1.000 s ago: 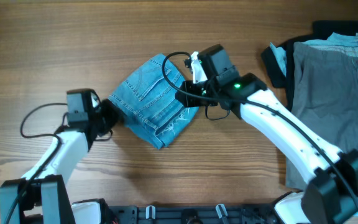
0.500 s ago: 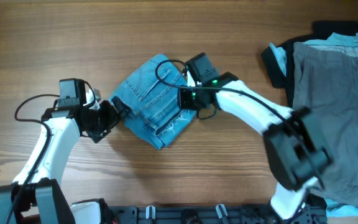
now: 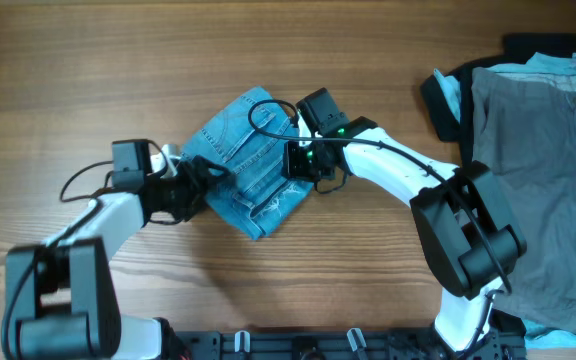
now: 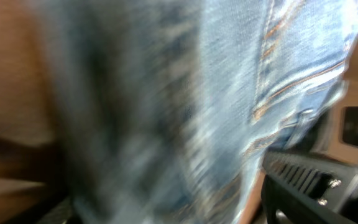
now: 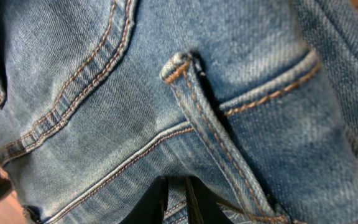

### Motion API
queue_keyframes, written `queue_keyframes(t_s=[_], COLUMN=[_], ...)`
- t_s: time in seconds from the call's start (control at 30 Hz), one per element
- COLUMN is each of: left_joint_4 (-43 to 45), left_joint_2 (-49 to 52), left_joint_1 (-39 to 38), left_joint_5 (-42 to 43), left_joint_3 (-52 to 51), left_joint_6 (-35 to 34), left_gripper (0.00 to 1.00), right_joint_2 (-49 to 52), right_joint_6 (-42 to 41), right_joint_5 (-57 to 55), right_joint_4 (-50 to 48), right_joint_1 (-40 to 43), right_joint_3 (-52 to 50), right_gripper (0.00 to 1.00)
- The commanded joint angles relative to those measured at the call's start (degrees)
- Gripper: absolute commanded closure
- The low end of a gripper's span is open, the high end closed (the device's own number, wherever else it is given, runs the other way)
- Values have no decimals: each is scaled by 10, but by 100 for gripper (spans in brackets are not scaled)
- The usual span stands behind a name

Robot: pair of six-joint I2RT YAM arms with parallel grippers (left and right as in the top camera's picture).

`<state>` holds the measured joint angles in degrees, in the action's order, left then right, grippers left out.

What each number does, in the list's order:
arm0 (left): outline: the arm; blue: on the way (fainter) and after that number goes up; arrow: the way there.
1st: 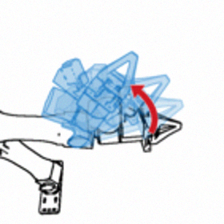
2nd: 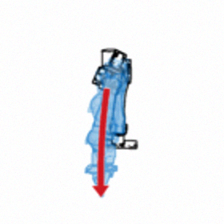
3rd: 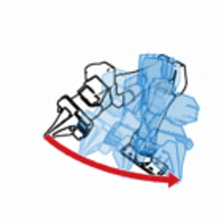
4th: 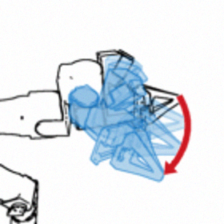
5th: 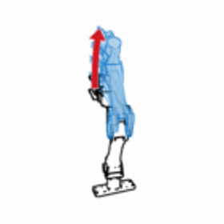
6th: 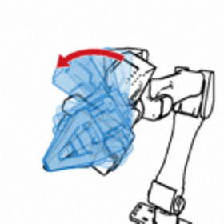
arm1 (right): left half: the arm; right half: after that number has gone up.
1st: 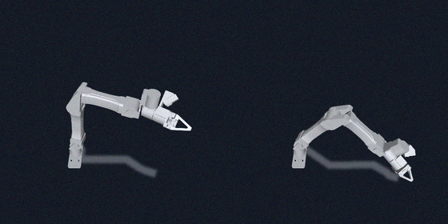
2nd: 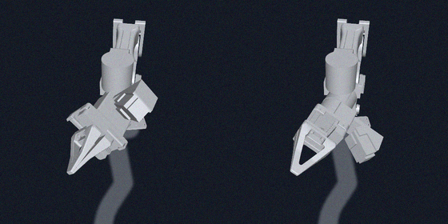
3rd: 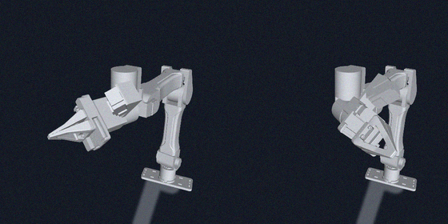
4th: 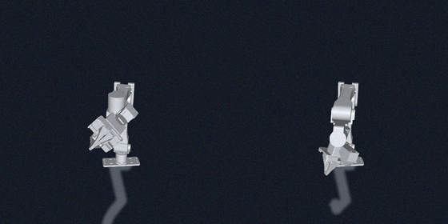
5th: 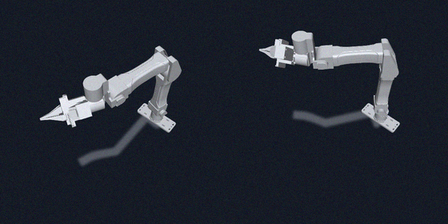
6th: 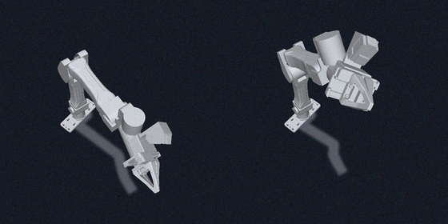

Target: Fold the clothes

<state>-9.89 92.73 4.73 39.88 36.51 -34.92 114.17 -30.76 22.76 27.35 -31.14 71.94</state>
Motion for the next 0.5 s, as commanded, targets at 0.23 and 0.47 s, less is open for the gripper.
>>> queue_keyframes(t_s=[0.23,0.47], left_joint_4=[120,21], left_joint_2=[137,49], left_joint_1=[-79,-21], left_joint_5=[-50,-22], left_joint_3=[-20,-2], left_joint_6=[-54,32], left_gripper=[88,96], right_joint_2=[26,-52], right_joint_6=[8,40], right_joint_5=[14,17], right_joint_4=[19,106], right_joint_1=[-3,17], right_joint_3=[-3,-1], right_gripper=[86,91])
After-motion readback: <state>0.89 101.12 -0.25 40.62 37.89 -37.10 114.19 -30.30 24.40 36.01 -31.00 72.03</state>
